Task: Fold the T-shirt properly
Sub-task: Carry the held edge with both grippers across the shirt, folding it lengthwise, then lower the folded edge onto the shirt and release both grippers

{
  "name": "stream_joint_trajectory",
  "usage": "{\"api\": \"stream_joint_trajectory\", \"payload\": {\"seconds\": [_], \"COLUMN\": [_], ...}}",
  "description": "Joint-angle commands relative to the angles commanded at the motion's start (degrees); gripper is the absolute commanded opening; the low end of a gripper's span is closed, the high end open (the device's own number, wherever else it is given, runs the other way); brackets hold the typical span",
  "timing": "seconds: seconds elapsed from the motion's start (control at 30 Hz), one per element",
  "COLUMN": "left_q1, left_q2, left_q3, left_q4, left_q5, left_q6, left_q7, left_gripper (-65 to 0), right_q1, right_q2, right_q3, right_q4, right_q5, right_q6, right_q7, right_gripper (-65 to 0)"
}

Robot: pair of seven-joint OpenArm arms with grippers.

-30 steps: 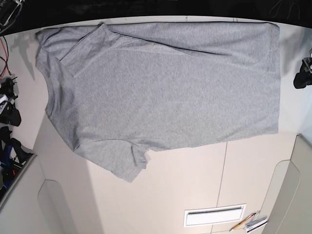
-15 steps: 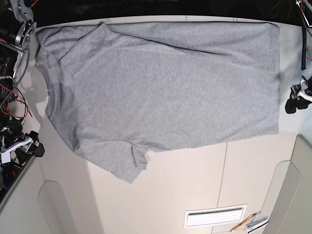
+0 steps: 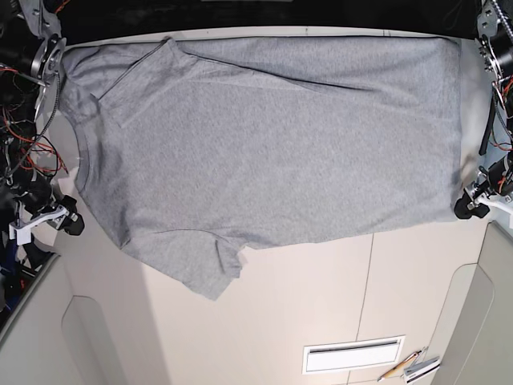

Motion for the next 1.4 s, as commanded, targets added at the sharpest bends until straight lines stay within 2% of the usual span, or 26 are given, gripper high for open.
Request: {"api": "stream_joint_trajectory", "payload": {"seconds": [0.27,0.37,0.57,0.83,0.87,0.9,0.97,1.03,1.07,1.17,1.3,1.4], "left_q1": [0.2,0.2,0.1,0.2,0.2,0.2,0.1,0.1,0.1,0.2,0.2,0.2], "left_q2": [2.8,4.1,4.5,4.5,4.5,4.5,4.3,4.0,3.9,3.1,1.9,1.0], "left_q3": [0.0,0.0,0.3,8.3,8.8,8.9,8.9,8.9,8.9,8.9,8.9,8.9], "left_q4": [-0.3,-0.3,-0.3,-0.3,-0.3,-0.2,0.2,1.0,1.4,3.1,6.6,9.7], "left_q5": [0.1,1.6,1.7,1.7,1.7,1.7,1.7,1.7,1.7,1.7,1.5,0.7], "left_q6": [0.0,0.0,0.0,0.0,0.0,0.0,0.0,0.0,0.0,0.0,0.0,0.0], "left_q7": [1.1,1.3,1.3,1.3,1.5,1.7,2.6,2.8,3.3,4.5,7.6,9.0], "left_gripper": [-21.2,-21.2,-21.2,-21.8,-24.9,-31.3,-47.7,-61.3,-65.0,-65.0,-65.0,-65.0], "right_q1": [0.0,0.0,0.0,0.0,0.0,0.0,0.1,0.2,0.4,1.3,1.9,1.9], "right_q2": [-4.7,-5.7,-7.9,-8.4,-8.4,-8.4,-8.2,-8.1,-8.0,-8.1,-8.1,-8.1], "right_q3": [0.0,0.0,-0.2,-7.5,-8.1,-8.5,-8.5,-8.5,-8.5,-8.5,-8.5,-8.5], "right_q4": [-0.3,-0.3,-0.3,-0.3,-0.3,-0.3,-0.2,-0.2,-0.1,0.0,0.9,4.1], "right_q5": [-2.0,-2.0,-2.0,-1.8,-2.1,-2.8,-3.5,-3.5,-3.6,-3.7,-3.7,-3.1], "right_q6": [0.00,0.15,0.22,0.20,0.20,0.20,0.20,0.22,0.22,1.09,1.09,1.09], "right_q7": [1.3,1.2,1.2,1.2,1.2,1.2,1.2,1.2,1.2,1.2,1.0,-2.3], "right_gripper": [-34.0,-34.0,-34.0,-35.0,-38.0,-42.9,-53.8,-64.5,-65.0,-65.0,-65.0,-65.0]}}
